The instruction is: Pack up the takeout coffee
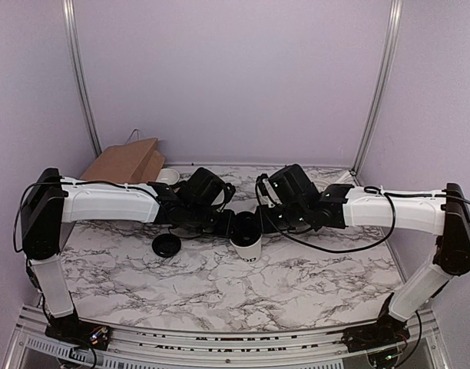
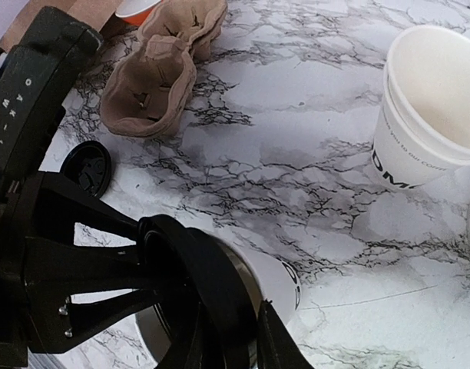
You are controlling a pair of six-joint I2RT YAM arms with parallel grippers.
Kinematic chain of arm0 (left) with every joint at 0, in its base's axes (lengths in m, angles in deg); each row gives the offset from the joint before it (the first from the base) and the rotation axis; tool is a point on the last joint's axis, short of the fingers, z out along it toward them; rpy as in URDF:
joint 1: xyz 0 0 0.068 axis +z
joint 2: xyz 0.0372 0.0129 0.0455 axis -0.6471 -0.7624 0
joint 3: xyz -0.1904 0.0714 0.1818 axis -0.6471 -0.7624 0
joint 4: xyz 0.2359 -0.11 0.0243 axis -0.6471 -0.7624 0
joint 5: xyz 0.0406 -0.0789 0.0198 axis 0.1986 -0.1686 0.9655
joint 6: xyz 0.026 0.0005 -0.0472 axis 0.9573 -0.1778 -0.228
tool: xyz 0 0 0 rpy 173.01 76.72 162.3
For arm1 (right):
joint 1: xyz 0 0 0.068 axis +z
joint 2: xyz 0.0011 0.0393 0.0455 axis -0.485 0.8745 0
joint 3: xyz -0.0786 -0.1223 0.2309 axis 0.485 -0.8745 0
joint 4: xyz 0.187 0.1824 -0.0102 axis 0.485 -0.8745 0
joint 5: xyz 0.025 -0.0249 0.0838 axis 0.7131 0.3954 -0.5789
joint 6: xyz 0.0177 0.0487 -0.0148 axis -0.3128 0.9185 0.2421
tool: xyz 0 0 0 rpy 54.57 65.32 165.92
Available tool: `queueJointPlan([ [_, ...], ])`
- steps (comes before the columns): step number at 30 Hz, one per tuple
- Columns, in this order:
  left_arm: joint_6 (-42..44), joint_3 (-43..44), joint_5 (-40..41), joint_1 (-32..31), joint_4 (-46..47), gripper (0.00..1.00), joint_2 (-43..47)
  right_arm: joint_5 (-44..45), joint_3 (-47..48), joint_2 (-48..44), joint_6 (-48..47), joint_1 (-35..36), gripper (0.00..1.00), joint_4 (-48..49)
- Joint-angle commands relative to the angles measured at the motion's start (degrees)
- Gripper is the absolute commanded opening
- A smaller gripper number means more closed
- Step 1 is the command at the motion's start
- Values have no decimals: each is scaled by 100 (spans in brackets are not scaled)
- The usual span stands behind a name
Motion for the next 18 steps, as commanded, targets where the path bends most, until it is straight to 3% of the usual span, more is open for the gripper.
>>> queueJointPlan([
  [1, 84, 156, 48, -31, -137, 28, -62, 610, 386, 130, -192, 217, 21, -422],
  [10, 90, 183, 69, -31, -171, 28, 52, 1031, 497, 122, -246, 260, 7, -652],
  [18, 88, 279, 67, -31, -221, 28, 213, 1416, 524, -17, -318, 276, 4, -693],
])
